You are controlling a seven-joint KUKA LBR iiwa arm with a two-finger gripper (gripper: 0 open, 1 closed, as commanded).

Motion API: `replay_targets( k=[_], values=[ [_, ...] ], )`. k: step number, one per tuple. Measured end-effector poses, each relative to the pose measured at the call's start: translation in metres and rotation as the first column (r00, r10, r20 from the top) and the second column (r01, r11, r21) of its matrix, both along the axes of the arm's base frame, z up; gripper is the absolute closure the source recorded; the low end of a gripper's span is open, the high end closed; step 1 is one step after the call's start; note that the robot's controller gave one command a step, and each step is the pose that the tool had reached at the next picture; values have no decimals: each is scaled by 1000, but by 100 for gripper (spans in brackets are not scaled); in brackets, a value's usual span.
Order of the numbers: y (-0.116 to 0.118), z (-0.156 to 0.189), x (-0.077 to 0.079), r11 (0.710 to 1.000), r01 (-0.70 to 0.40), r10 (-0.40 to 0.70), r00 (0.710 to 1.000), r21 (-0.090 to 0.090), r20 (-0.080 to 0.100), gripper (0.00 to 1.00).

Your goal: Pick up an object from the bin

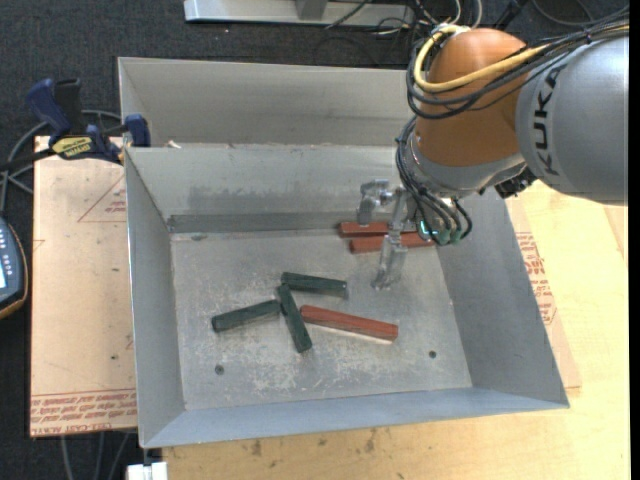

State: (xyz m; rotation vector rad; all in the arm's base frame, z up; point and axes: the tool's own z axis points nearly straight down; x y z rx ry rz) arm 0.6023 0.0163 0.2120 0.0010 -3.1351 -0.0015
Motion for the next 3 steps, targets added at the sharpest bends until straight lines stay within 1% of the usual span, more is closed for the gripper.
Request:
replay_targets(
  k=[1,2,3],
  values=[
    [41,-147,-88,998,70,-70,998,0,-3,0],
    [40,-142,-84,997,72,-72,997,1,7,100],
    [-25,-142,-81,999,48,-48,999,-3,8,100]
  ],
)
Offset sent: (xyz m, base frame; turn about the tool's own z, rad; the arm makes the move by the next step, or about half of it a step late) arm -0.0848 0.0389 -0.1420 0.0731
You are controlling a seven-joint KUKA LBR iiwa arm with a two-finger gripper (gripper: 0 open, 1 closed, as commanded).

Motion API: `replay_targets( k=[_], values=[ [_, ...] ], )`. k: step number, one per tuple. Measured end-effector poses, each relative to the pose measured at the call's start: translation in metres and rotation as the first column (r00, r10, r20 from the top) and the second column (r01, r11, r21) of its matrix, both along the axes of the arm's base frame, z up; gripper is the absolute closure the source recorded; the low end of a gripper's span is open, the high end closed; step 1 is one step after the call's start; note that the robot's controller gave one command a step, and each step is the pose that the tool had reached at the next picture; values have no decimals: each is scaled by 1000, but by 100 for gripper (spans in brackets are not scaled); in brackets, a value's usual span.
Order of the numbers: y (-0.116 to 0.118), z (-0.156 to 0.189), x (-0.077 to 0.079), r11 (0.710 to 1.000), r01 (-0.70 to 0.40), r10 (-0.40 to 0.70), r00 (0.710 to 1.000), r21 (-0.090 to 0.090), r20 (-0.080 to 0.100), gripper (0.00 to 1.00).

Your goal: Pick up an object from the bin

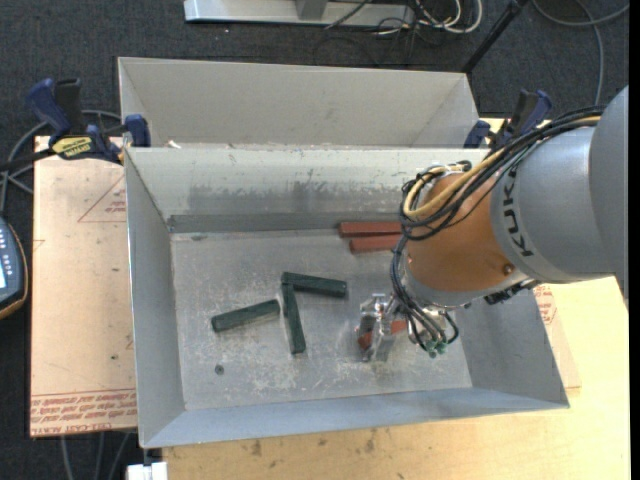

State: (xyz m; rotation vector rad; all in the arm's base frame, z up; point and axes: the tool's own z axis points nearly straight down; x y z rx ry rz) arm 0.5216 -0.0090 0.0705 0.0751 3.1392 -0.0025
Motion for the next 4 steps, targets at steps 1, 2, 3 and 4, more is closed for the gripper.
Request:
replay_targets(
  k=[1,2,3,4],
  values=[
    [4,0,0,1000,-5,5,1000,3,0,0],
    [-49,0,40,999,36,-36,999,0,4,0],
    [-46,0,39,999,32,-32,999,3,1,100],
    [-72,156,49,999,40,-40,999,0,11,100]
  ],
)
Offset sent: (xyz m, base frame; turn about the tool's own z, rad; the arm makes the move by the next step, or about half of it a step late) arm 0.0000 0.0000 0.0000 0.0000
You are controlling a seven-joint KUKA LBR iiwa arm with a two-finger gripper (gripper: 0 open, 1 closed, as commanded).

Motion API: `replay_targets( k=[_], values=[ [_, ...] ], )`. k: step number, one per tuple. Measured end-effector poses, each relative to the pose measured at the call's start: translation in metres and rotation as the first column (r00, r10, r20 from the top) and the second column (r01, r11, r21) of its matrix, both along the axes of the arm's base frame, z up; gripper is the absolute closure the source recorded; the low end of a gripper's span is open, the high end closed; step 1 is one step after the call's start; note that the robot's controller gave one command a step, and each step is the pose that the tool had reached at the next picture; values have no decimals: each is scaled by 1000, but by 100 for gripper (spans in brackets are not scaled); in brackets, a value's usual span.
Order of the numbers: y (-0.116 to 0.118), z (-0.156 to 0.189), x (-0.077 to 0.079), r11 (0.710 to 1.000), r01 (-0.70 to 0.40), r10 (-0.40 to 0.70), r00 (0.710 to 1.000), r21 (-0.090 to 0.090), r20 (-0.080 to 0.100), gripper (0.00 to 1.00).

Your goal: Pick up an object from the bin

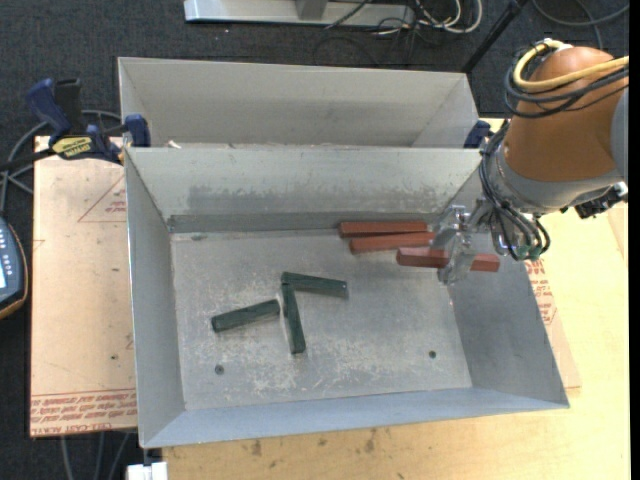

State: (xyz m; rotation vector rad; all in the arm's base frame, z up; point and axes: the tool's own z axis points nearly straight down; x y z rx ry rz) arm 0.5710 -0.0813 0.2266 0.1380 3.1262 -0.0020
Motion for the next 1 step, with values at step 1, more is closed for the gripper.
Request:
replay_targets(
  k=[1],
  values=[
    [56,-26,7,1000,-4,4,1000,5,-12,100]
  ],
)
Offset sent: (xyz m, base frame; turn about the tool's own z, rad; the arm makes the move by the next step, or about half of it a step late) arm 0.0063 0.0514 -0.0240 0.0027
